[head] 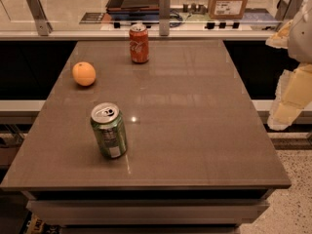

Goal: Pick orange

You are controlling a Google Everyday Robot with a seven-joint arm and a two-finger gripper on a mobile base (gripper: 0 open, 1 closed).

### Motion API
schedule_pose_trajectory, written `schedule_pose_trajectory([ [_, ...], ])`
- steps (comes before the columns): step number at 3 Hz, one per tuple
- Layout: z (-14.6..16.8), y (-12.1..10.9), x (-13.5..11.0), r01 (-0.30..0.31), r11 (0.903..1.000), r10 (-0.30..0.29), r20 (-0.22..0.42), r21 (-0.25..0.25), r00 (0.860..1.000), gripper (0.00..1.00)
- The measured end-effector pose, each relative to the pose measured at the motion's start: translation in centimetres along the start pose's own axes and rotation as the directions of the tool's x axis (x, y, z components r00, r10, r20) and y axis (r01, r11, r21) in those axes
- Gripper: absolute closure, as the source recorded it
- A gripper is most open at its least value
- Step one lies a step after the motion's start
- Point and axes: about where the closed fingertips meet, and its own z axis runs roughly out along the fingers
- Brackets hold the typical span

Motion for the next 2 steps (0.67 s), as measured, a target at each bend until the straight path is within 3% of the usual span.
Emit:
schedule_pose_trajectory([
  [1, 0.0, 0.0, 0.0, 0.000, 1.0000, 0.000, 0.000, 0.000, 1.000, 0.00],
  [2, -0.2, -0.6, -1.4, -0.011, 0.9996, 0.009, 0.059, 0.026, 0.998, 0.00],
])
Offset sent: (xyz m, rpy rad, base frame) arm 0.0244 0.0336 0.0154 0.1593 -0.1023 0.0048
